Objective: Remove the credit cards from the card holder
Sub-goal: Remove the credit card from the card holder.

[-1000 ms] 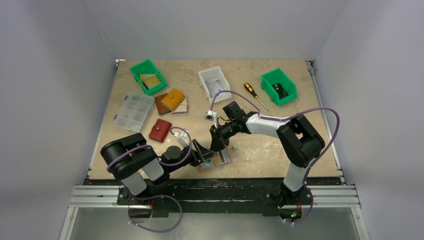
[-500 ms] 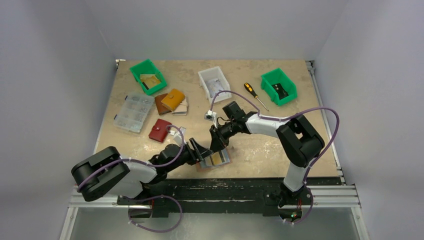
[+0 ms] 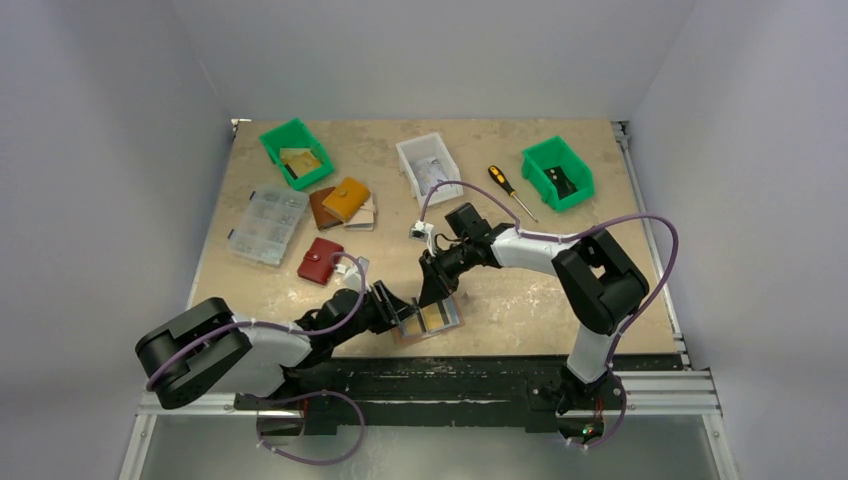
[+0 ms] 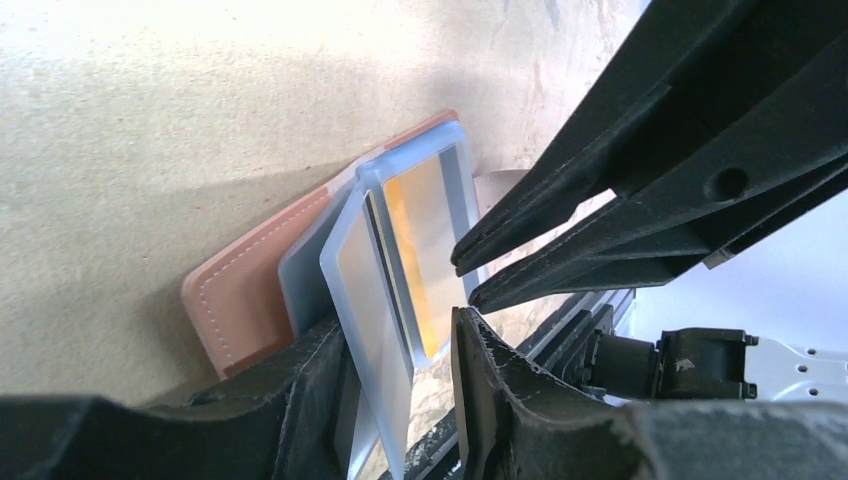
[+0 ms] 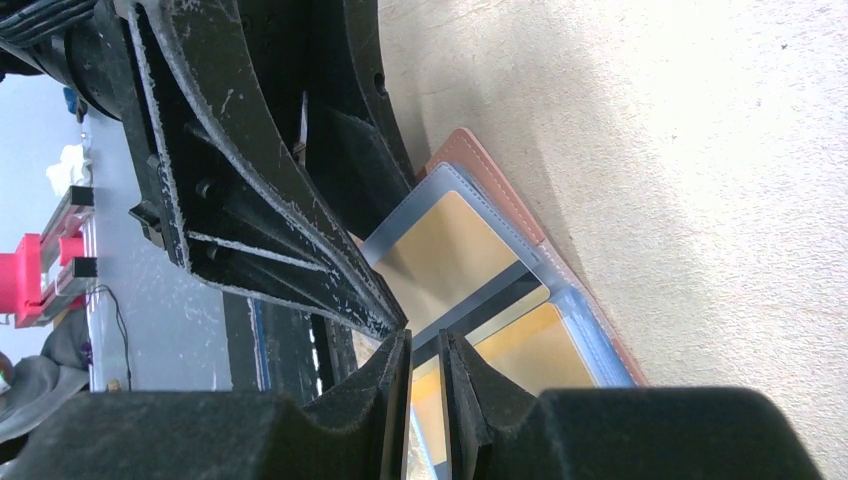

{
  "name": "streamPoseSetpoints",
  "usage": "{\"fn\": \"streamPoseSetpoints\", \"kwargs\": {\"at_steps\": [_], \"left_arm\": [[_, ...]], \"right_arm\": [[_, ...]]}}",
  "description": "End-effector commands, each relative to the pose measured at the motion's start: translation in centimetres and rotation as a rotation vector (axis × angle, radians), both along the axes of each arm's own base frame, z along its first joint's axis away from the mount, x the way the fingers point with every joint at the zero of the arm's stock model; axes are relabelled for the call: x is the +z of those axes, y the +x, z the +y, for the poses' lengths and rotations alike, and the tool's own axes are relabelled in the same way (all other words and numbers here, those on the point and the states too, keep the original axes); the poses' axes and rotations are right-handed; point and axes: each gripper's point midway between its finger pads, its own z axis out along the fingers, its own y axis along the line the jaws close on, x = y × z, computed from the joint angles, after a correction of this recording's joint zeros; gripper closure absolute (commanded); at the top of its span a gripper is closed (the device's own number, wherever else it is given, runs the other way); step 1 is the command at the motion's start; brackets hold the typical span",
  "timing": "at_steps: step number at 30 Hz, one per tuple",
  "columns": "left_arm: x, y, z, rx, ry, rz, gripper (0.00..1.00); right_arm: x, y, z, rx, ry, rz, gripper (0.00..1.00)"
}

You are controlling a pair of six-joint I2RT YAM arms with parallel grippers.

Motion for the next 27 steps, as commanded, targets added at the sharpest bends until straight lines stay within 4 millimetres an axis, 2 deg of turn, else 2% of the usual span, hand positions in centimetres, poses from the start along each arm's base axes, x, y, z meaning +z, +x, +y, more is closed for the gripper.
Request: {"fn": "streamPoseSetpoints", "kwargs": {"at_steps": [1, 12, 15, 18, 19, 23, 27], "left_arm": [[0.4, 0.8, 0.5, 0.029, 0.031, -0.038, 0.61], [0.4, 0.7, 1.2, 0.042, 0.048, -0.043, 0.7], [0.3, 0.6, 1.2, 0.038, 0.046, -0.042, 0.8], [0.4, 0.5, 1.1, 0.031, 0.041, -0.048, 0.98], [0.4, 0.5, 1.1, 0.029, 0.041, -0.051, 1.0], [0.8, 0.5, 1.4, 0.012, 0.053, -0.107, 1.0], [2.5, 0.3, 1.9, -0.001, 0.003, -0.224, 1.0]], "right_arm": [[0.3, 0.2, 0.3, 0.005, 0.007, -0.007, 0.75], [0.3, 0.2, 0.2, 0.01, 0.004, -0.009, 0.75], [0.3, 0.2, 0.3, 0.011, 0.005, -0.012, 0.75], [0.4, 0.2, 0.2, 0.012, 0.006, -0.012, 0.75], [0.4, 0.2, 0.2, 0.013, 0.007, -0.012, 0.75], [1.1, -0.1, 0.2, 0.05, 0.033, -0.016, 0.73], [2.5, -0.1, -0.2, 0.086, 0.081, -0.031, 0.61]]}}
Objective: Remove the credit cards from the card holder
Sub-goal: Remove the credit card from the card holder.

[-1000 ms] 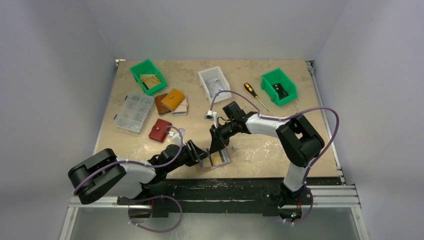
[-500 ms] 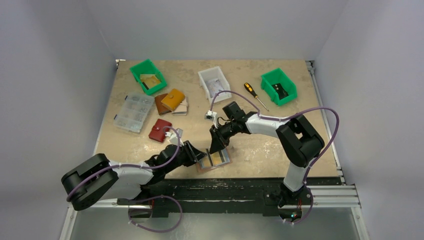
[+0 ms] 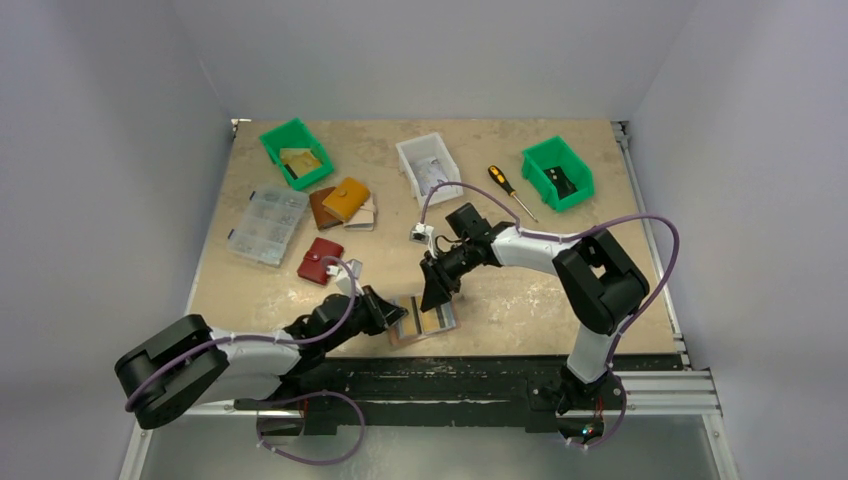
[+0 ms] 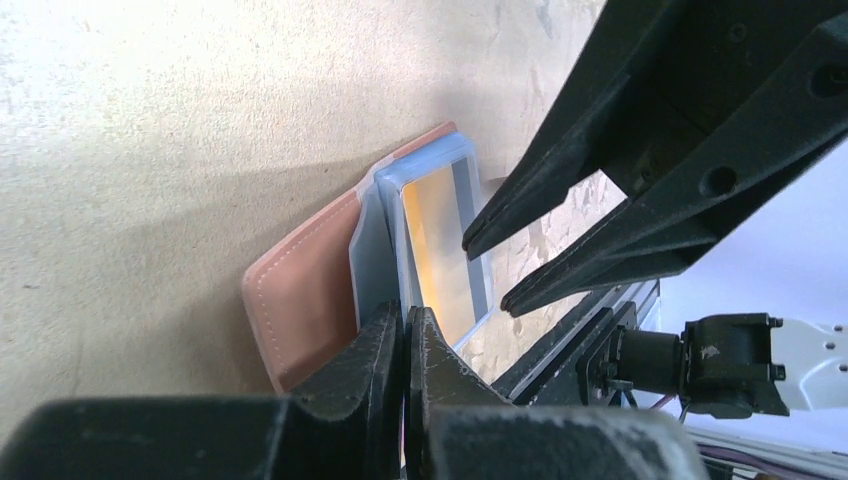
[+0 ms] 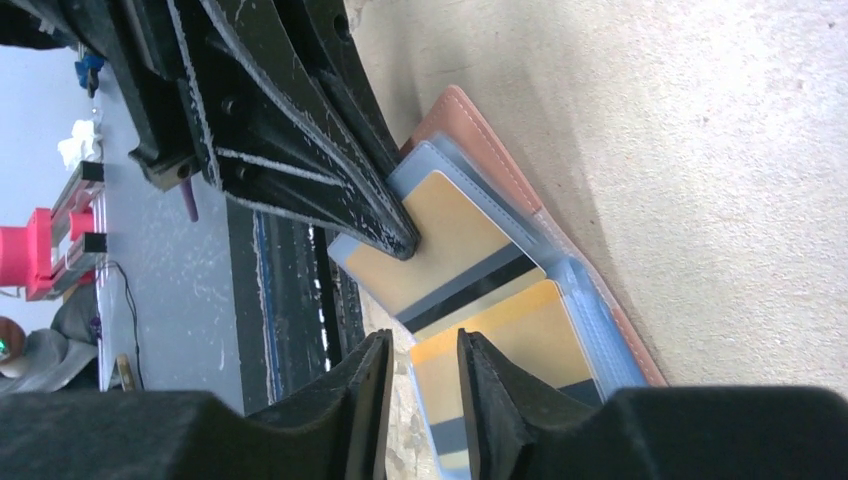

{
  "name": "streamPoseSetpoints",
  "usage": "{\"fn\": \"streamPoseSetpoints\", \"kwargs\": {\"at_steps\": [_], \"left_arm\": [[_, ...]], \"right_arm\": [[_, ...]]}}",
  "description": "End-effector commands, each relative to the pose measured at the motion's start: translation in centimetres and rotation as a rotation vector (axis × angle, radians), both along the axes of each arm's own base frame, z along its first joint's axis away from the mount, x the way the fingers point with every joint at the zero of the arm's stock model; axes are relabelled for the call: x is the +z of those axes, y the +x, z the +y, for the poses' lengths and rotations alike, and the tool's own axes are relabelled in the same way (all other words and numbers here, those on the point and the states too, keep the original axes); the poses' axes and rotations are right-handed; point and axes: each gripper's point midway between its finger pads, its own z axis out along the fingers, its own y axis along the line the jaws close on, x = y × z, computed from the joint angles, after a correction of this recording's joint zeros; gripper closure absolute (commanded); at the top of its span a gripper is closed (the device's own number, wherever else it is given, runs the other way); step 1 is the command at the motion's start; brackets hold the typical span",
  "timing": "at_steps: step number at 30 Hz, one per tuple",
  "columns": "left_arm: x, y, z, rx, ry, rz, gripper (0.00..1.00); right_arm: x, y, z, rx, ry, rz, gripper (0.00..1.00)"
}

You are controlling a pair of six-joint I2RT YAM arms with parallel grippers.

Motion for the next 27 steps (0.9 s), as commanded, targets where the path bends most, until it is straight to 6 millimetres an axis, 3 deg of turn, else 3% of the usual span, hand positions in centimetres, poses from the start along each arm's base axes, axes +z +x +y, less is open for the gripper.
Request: {"fn": "streamPoseSetpoints", "kwargs": {"at_steps": [1, 11, 19, 27], "left_arm": [[3.2, 0.4, 0.2, -0.024, -0.072, -0.196, 1.0], [6.7, 0.0, -1.0, -0.107, -0.15, -0.339, 1.0], [8.2, -0.2, -1.3, -0.116, -0.198, -0.373, 1.0], [9.3, -0.7, -1.8, -0.154, -0.24, -0.403, 1.0]], "right_arm": [[2.8, 0.5, 0.2, 0.06, 0.099, -0.045, 0.59], [4.5, -0.4, 0.0, 0.111, 0.187, -0.001, 0.52], [3.8, 2.0, -0.8, 0.0, 0.134, -0.024, 0.52], [5.3, 0.9, -0.7, 0.041, 0.217, 0.037, 0.51]]}}
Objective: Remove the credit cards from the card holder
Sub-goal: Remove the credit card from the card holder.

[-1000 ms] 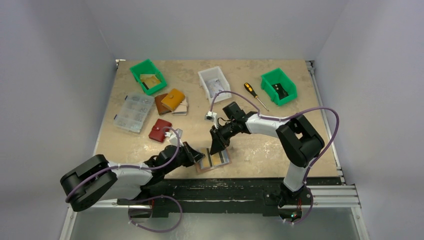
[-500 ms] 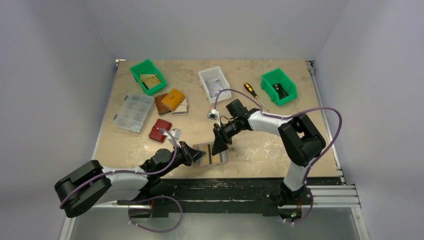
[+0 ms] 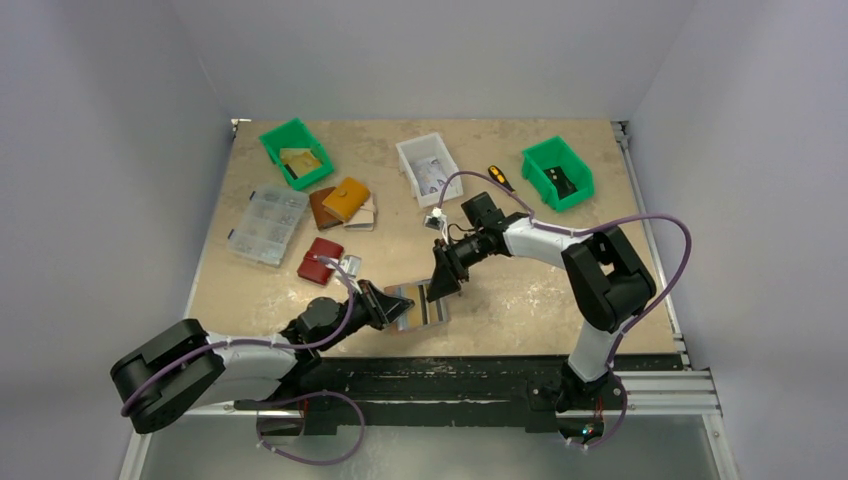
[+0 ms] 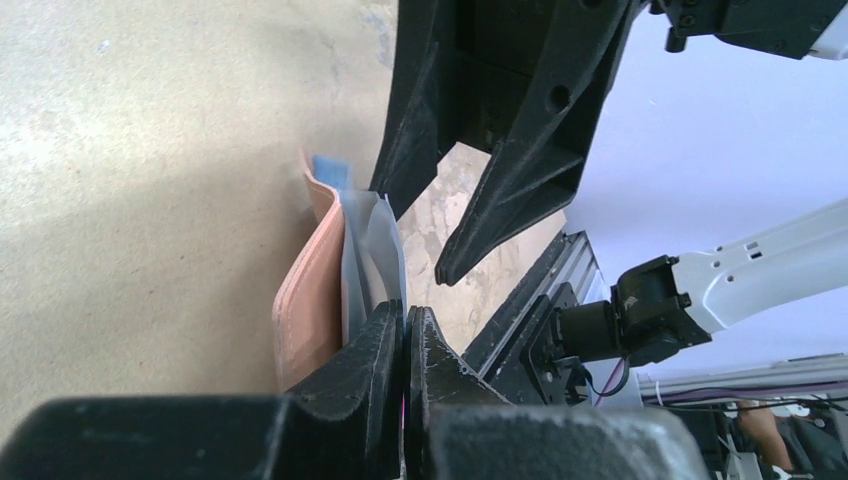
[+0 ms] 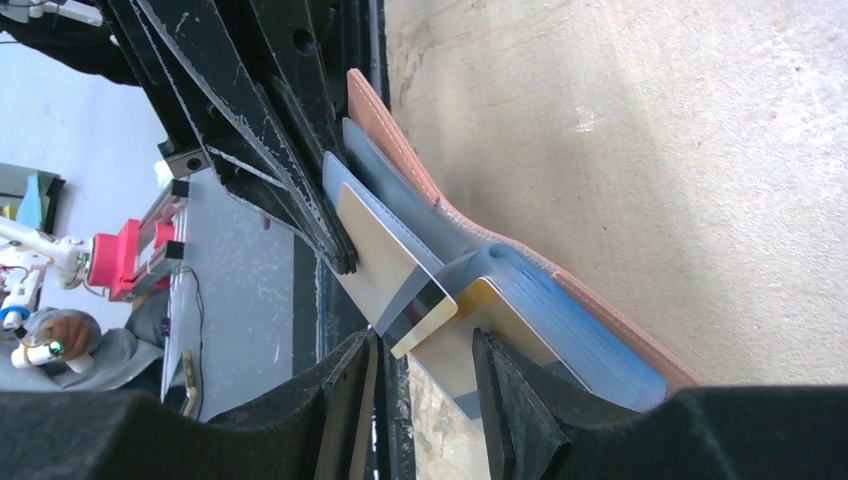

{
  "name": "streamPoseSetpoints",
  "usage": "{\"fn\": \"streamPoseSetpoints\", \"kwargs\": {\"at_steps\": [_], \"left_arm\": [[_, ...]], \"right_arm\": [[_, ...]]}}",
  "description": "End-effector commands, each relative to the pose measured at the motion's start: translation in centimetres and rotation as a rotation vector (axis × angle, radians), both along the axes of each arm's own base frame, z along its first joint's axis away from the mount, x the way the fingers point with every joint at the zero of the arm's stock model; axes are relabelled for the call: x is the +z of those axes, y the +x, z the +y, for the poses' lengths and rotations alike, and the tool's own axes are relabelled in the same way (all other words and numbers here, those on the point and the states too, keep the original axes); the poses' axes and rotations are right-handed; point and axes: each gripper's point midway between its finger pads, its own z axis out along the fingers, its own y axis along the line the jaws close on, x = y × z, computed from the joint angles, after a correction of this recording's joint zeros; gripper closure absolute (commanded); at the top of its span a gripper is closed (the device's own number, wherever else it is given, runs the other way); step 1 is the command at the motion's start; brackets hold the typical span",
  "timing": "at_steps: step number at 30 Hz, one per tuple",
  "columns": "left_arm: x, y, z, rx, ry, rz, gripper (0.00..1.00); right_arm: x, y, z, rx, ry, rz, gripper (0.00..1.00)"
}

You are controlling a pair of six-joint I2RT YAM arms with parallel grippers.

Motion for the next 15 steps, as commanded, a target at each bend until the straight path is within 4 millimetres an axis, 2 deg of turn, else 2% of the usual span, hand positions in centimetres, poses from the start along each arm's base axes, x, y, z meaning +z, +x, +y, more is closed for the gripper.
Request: {"fn": "streamPoseSetpoints", "kwargs": {"at_steps": [1, 6, 9, 15], "left_arm": [[4.08, -0.47, -0.75, -0.052, -0.129, -0.121, 1.0], [4.41, -0.56, -0.91, -0.061, -0.146, -0.128, 1.0], [4.38, -0.49, -0.92, -0.059, -0.145, -0.127, 1.0], [4.26, -0.1, -0.71, -0.031, -0.149, -0.111, 1.0]], "right_arm": [[2.61, -0.22, 0.64, 0.033, 0.094, -0.028, 0.51], [3.24, -0.71, 0.71, 0.049, 0.123, 0.004, 0.52], [3.54, -0.85, 0.78, 0.054, 0.135, 0.017, 0.56], [3.34, -0.67, 0.89, 0.043, 0.127, 0.03, 0.94]]}}
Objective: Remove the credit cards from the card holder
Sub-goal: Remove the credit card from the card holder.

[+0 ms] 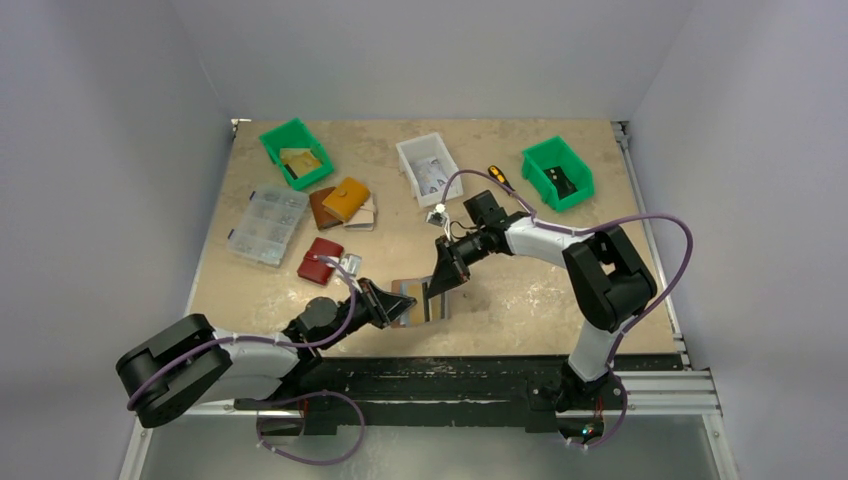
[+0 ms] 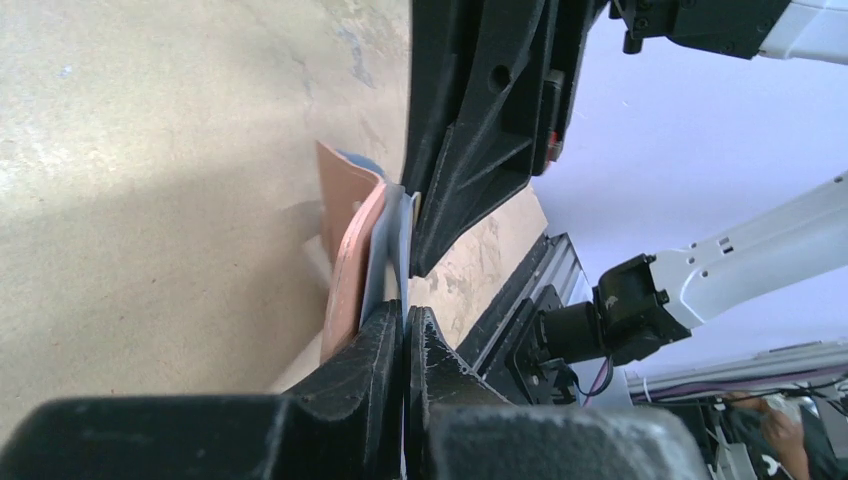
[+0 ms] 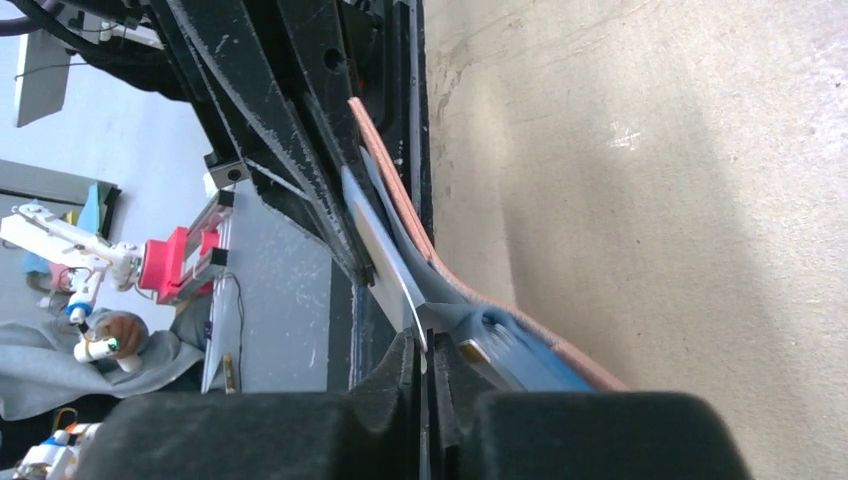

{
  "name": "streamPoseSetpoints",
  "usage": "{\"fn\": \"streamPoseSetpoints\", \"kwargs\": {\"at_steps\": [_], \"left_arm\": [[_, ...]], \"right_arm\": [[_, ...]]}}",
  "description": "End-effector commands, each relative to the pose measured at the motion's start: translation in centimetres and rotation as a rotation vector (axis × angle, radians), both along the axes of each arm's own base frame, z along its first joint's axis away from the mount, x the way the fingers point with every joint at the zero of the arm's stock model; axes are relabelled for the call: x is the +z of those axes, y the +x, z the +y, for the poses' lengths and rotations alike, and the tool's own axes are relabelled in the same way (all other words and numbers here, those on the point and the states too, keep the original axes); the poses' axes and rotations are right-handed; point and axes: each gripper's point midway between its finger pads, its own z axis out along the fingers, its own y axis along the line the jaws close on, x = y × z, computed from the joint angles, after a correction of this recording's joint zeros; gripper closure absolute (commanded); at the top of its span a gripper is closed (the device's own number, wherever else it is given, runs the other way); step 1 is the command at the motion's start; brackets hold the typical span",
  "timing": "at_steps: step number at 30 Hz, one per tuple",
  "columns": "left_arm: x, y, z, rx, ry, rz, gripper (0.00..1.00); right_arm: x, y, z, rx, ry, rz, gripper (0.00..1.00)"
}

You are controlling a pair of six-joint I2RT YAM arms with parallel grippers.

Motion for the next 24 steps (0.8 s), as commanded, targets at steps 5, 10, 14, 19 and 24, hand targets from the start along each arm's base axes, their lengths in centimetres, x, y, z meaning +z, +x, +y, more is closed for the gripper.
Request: {"fn": "streamPoseSetpoints", "kwargs": {"at_steps": [5, 10, 14, 19, 24], "left_arm": [[1.0, 0.2, 1.6, 0.072, -0.08, -0.013, 0.93], [0.7, 0.2, 1.9, 0.083, -0.065, -0.001, 0.81], [0.4, 0.2, 2.3, 0.096, -0.053, 0.003, 0.78], [-0.4, 0.5, 3.0, 0.136, -0.042, 0.029, 0.84], [-2.4, 0.8, 4.0, 0.189, 0.011, 0.081, 1.0]], "right_arm": [[1.2, 0.3, 0.5, -0.002, 0.026, -0.05, 1.0], [0.7, 0.8, 0.3, -0.021, 0.004, -0.062, 1.0], [0.3, 1.3, 0.1, -0.033, -0.014, -0.083, 1.0], [-0.4, 2.2, -0.6, -0.051, -0.049, -0.128, 1.0], [-1.2, 3.0, -1.3, -0.072, -0.094, -0.16, 1.0]]}}
